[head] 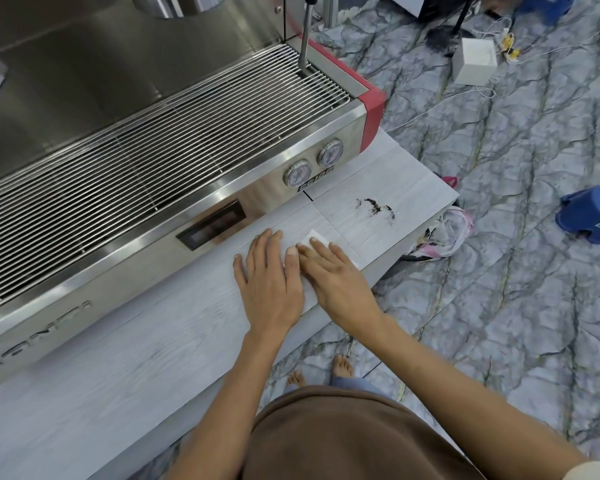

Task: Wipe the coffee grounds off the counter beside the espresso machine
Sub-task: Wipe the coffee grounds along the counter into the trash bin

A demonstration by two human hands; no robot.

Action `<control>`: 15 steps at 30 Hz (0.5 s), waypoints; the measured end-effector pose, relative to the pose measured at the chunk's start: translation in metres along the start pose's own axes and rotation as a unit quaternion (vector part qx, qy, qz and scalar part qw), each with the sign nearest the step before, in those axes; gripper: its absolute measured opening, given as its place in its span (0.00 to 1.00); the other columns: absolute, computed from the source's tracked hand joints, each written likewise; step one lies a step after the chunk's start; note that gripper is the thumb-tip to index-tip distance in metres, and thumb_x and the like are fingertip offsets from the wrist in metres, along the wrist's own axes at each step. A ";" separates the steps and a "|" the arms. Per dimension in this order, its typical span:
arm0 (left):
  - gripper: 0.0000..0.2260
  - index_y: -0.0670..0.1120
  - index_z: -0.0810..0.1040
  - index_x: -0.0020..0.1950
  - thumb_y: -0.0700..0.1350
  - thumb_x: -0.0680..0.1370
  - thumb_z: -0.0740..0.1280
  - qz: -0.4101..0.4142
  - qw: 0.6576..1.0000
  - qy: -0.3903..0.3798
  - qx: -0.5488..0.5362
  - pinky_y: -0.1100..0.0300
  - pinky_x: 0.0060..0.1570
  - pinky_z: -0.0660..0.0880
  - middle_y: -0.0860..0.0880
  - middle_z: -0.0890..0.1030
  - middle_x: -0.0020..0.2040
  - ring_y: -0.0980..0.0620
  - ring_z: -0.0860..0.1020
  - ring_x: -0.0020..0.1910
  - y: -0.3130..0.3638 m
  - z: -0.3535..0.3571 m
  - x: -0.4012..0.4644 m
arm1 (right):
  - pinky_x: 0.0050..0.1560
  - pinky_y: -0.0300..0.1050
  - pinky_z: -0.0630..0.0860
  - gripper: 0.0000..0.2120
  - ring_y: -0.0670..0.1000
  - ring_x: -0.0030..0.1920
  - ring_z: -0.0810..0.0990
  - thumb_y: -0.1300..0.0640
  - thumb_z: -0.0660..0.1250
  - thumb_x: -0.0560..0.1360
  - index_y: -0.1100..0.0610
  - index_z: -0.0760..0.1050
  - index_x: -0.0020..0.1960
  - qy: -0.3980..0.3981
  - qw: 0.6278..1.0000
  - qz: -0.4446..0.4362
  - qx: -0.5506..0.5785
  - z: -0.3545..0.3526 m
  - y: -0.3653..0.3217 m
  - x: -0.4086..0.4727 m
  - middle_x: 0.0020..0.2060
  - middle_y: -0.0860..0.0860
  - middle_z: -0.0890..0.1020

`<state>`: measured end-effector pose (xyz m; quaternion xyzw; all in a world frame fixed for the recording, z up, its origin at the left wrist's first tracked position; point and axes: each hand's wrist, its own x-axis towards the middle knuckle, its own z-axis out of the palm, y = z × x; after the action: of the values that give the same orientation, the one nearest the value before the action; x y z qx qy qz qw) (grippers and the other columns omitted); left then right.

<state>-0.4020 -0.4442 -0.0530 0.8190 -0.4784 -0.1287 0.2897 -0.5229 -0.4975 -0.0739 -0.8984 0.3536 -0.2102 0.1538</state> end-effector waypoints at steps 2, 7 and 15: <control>0.26 0.51 0.66 0.77 0.58 0.83 0.45 0.002 1.000 0.002 0.004 0.47 0.78 0.45 0.53 0.66 0.78 0.56 0.59 0.78 0.000 0.001 0.000 | 0.71 0.55 0.62 0.18 0.56 0.71 0.68 0.60 0.62 0.79 0.60 0.71 0.69 -0.008 1.000 0.000 -0.025 0.004 -0.001 0.001 0.68 0.56 0.73; 0.25 0.51 0.67 0.76 0.57 0.83 0.45 0.004 1.000 0.003 0.006 0.46 0.78 0.46 0.52 0.67 0.78 0.55 0.60 0.78 0.003 0.003 0.006 | 0.72 0.54 0.59 0.23 0.54 0.73 0.64 0.53 0.50 0.82 0.61 0.67 0.72 -0.026 0.998 0.039 -0.043 -0.002 -0.002 0.012 0.72 0.56 0.68; 0.25 0.50 0.66 0.77 0.58 0.83 0.49 0.023 0.998 -0.012 0.063 0.43 0.78 0.48 0.51 0.65 0.79 0.52 0.59 0.79 0.004 0.008 0.010 | 0.74 0.53 0.56 0.24 0.53 0.75 0.61 0.50 0.49 0.82 0.60 0.64 0.74 -0.036 0.994 0.074 -0.075 -0.007 0.025 0.032 0.74 0.55 0.65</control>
<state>-0.4039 -0.4570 -0.0561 0.8226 -0.5080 -0.1016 0.2345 -0.5194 -0.5391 -0.0698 -0.8857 0.4283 -0.1385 0.1133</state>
